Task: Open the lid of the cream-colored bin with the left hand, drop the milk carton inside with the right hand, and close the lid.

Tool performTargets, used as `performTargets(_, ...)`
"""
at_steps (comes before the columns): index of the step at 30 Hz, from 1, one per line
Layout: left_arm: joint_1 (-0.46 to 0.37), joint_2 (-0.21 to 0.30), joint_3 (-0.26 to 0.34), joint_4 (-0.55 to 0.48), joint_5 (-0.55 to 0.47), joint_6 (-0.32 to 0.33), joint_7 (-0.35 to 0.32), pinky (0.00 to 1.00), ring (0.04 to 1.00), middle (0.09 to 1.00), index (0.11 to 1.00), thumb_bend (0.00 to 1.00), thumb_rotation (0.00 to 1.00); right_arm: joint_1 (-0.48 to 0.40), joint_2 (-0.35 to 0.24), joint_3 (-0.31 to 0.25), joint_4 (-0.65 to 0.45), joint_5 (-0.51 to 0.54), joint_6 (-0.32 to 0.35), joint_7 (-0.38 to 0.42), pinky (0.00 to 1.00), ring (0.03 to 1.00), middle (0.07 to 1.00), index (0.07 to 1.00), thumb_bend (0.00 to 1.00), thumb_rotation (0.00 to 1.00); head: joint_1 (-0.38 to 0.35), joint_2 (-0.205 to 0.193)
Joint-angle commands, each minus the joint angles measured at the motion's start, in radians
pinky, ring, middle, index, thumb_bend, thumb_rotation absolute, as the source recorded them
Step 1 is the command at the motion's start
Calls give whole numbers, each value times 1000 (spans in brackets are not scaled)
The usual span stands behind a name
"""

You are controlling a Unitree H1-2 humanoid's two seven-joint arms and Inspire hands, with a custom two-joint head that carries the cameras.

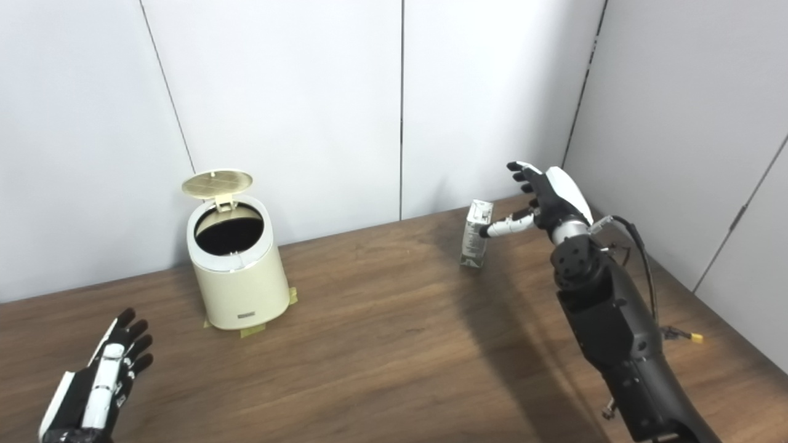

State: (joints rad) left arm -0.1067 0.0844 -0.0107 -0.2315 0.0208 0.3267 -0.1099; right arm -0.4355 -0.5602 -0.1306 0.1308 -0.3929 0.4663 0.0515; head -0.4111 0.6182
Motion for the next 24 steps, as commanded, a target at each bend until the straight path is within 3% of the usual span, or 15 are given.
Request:
performTargets(1, -22, 3, 0, -39, 4, -12, 9, 929, 944, 958, 986, 515, 915, -62, -13, -1, 4, 8, -19, -16, 720, 842, 875, 864, 869, 105, -1, 2)
performTargets(6, -20, 4, 2, -47, 1, -6, 9, 929, 945, 957, 991, 513, 903, -97, -12, 27, 101, 11, -38, -34, 677, 799, 841, 840, 864, 103, -1, 6)
performTargets(11, -19, 2, 3, -51, 3, 3, 12, 930, 943, 956, 995, 516, 897, -110, 2, 24, 125, 48, -41, -32, 718, 802, 831, 839, 857, 121, -1, 10)
performTargets(16, -20, 4, 2, -49, 4, -8, 10, 920, 936, 955, 992, 518, 909, -128, -3, 59, 177, 45, -62, -31, 728, 796, 823, 827, 889, 153, 3, 13)
performTargets(24, -23, 3, 3, -52, -2, -6, 8, 931, 942, 958, 994, 515, 907, -130, 8, 55, 205, 80, -70, -35, 706, 804, 851, 848, 851, 101, 1, 15)
